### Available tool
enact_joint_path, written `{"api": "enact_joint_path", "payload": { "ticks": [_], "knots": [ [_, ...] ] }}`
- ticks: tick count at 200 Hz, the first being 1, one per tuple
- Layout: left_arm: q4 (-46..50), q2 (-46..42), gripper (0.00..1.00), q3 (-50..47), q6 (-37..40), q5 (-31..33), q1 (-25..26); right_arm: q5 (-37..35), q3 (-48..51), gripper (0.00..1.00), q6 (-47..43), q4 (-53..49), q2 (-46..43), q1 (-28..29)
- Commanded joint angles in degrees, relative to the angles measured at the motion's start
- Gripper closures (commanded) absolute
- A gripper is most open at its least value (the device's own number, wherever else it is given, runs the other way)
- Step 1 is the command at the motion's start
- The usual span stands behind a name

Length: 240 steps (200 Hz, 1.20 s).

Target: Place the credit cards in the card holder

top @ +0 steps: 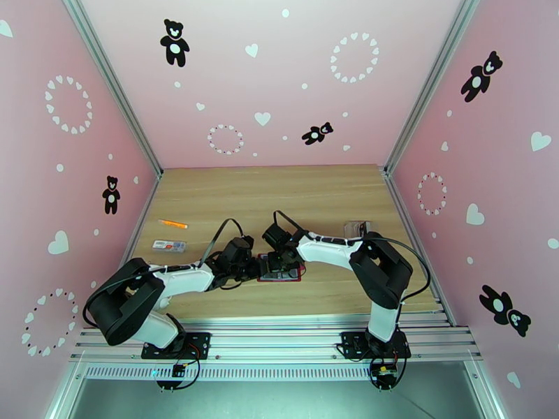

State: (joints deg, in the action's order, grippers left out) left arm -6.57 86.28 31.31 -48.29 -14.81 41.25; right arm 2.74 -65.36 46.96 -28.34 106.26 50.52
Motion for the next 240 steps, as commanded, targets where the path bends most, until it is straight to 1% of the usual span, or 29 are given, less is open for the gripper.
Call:
{"api": "enact_joint_path", "payload": {
  "ticks": [1, 92, 136, 151, 188, 210, 226, 240],
  "knots": [
    [-0.9, 0.8, 0.65, 1.9, -0.3, -1.5, 0.8, -0.5, -0.5, 0.97, -0.4, -0.7, 2.6, 0.3],
    [-1.5, 1.9, 0.65, 2.8, -0.4, -1.4, 1.8, 0.1, -0.1, 0.97, -0.1, 0.1, 1.6, 0.3],
    [-3.8, 1.5, 0.65, 2.5, -1.1, -2.3, 2.1, 0.1, 2.7, 0.94, 0.9, 3.1, -4.2, 0.3],
    [-4.4, 1.6, 0.65, 2.6, -1.3, -2.7, 2.2, -0.7, 3.0, 0.91, 0.9, 2.5, -6.0, 0.3],
    [-4.3, 1.5, 0.65, 3.5, -1.5, -2.7, 2.8, -3.3, 4.1, 0.9, 0.6, -0.4, -9.9, -0.2],
    [-3.5, 1.5, 0.65, 4.9, -1.2, -2.6, 3.5, -5.3, 5.7, 0.9, 0.0, -2.2, -12.6, -1.7],
    [-2.8, 2.1, 0.65, 6.5, -0.9, -2.6, 3.9, -5.4, 7.8, 0.9, -0.3, -2.4, -14.8, -3.6],
    [-2.4, 3.2, 0.61, 8.2, -0.8, -2.6, 4.9, -5.1, 9.9, 0.9, -0.5, -2.4, -17.0, -5.4]
  ]
}}
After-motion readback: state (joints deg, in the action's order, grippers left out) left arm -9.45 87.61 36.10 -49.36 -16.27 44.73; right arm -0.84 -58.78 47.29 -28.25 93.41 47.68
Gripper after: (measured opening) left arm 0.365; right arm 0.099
